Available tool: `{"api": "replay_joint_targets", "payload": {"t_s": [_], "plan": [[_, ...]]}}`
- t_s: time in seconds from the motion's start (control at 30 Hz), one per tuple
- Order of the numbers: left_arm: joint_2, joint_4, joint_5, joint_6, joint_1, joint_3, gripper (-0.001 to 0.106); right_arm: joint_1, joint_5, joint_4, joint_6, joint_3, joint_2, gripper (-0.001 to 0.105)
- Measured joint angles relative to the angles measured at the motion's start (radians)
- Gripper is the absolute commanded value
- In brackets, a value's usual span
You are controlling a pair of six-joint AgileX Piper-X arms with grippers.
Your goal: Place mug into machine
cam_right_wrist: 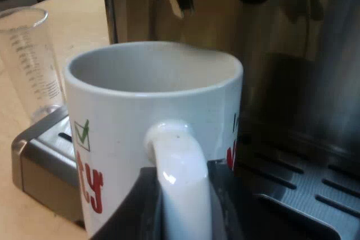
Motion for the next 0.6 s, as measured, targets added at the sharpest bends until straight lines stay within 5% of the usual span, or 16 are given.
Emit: {"api": "replay_joint_targets", "payload": {"t_s": [0.6], "plan": [[0.0, 0.0, 0.001, 0.0, 0.0, 0.0, 0.081, 0.0, 0.034, -0.077, 0.046, -0.135, 0.182, 0.0]]}}
